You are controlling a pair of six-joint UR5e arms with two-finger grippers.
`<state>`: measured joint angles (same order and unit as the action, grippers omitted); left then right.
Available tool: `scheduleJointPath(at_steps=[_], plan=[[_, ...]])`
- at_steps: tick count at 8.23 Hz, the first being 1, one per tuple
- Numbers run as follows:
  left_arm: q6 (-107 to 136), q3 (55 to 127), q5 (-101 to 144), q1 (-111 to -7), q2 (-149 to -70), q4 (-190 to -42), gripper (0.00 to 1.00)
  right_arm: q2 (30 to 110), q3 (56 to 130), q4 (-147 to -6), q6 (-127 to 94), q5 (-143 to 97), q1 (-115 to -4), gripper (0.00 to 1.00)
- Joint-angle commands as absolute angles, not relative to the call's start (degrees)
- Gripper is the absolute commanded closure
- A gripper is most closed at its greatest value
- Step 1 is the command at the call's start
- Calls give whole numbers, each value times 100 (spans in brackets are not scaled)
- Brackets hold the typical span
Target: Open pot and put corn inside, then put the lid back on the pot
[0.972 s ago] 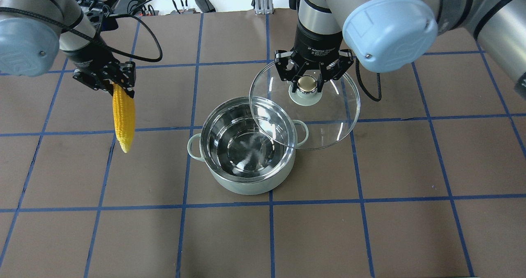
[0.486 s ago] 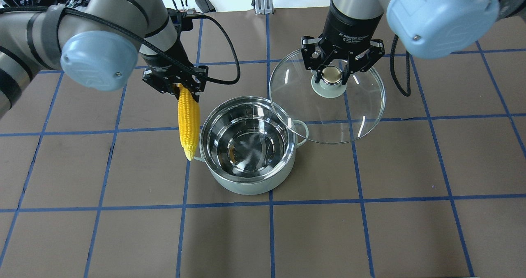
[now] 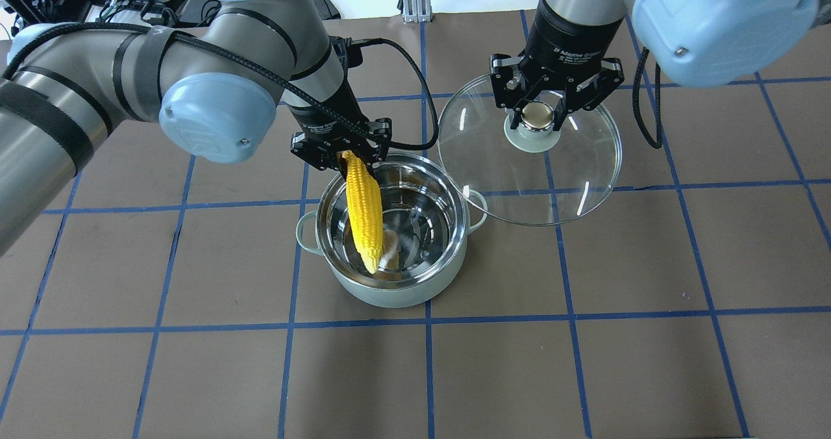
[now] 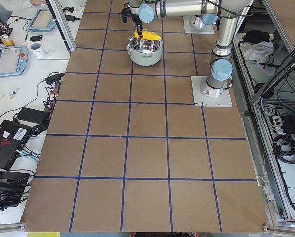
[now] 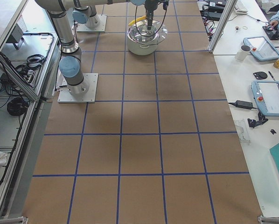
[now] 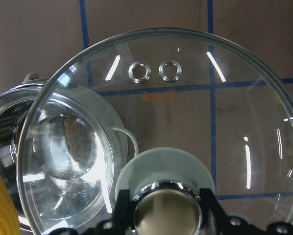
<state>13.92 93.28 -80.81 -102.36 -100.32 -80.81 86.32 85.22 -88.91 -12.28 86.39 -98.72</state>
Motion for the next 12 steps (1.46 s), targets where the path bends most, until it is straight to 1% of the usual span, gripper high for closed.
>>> scheduleJointPath(at_steps=[1,3,4,5,6,9,10,12], plan=[[1494,9343,-8007,-10371,-10501,-7746,100,8605,8525,-8895,-773,8631,-9792,100],[1512,9343,-8016,-10485,-10739,-7541,98,8421,8534,-8903,-817,8560,-9774,100],[1520,9351,-8016,-10503,-10810,-7541,64,8420,8534,-8886,-817,8561,-9765,100],[1581,9378,-8016,-10512,-10854,-7541,46,8420,8534,-8894,-809,8569,-9765,100],[1721,9378,-8024,-10512,-10854,-7541,0,8420,8534,-8868,-809,8587,-9765,100],[1697,9343,-8077,-10512,-10811,-7673,0,8420,8534,-8868,-791,8613,-9738,100],[1688,9334,-8077,-10503,-10750,-7943,0,8420,8534,-8868,-808,8622,-9738,100],[1504,9063,-8863,-10416,-10626,-8077,0,8429,8534,-8859,-1018,8578,-9747,100]])
